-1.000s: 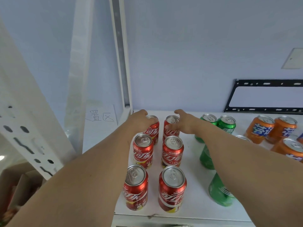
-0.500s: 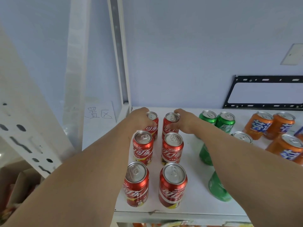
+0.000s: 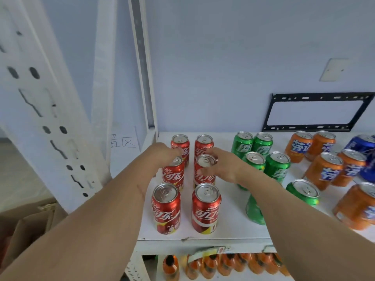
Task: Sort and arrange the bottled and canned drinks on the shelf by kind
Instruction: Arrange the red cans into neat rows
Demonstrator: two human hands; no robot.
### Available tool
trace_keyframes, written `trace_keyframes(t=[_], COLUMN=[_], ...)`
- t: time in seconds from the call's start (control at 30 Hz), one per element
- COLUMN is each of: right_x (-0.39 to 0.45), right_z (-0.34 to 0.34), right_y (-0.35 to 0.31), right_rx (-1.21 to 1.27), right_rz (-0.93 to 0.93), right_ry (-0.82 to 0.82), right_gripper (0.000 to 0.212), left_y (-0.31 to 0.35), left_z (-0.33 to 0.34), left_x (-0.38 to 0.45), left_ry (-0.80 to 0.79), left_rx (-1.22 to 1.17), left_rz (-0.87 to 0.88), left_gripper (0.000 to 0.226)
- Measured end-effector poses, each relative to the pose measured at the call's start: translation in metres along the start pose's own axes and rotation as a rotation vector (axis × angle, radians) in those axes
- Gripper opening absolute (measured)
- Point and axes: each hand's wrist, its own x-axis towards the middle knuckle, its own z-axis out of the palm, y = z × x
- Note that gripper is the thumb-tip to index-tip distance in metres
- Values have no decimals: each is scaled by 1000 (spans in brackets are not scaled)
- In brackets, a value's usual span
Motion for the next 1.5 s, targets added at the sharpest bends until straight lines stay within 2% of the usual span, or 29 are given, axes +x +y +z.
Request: trace_keyframes(t=[0.1, 0.2, 0.4, 0.5, 0.57, 0.63, 0.7, 0.77, 0.83, 0.9, 0.97, 1.03, 1.13, 1.27, 1.5], right_x=[0, 0, -1, -2, -7, -22, -44, -66, -82, -90, -93, -96, -98, -99, -101], right_z=[8, 7, -3, -1, 2, 8, 21, 37, 55, 70, 81, 90, 96, 92, 94], right_y=[5, 6, 10, 13, 13, 11, 11, 14, 24, 36, 47, 57, 66, 74, 88], right_rx=[-60, -54, -33, 9, 71, 119, 174, 194, 203, 254, 317, 338, 287, 303, 237], right_rz=[-23, -26, -9, 20, 28, -20, -81, -99, -84, -79, -74, -48, -35, -70, -76], right_ry=[50, 36, 12, 3, 120, 302, 416, 410, 365, 347, 329, 283, 239, 236, 369], right_gripper=[65, 61, 65, 75, 80, 71, 64, 66, 78, 97, 102, 101, 94, 79, 78], left_y=[-10, -15, -10, -9, -8, -10, -14, -25, -43, -65, -84, -94, -94, -89, -88], left_z=[6, 12, 19, 21, 19, 14, 10, 13, 24, 42, 59, 70, 75, 82, 96], left_x=[-9, -8, -4, -3, -6, -13, -26, -47, -73, -96, -109, -111, -108, -102, -96], left_ry=[-79, -74, -97, -108, -90, -33, 65, 181, 259, 294, 287, 285, 317, 297, 285], left_rx=[-91, -180, -205, -218, -211, -174, -122, -119, -211, -373, -415, -404, -363, -369, -401], left_rz=[4, 61, 102, 105, 88, 64, 95, 173, 242, 270, 276, 284, 338, 346, 354], left_gripper=[58, 50, 42, 49, 64, 81, 83, 75, 68, 66, 71, 63, 29, 33, 46])
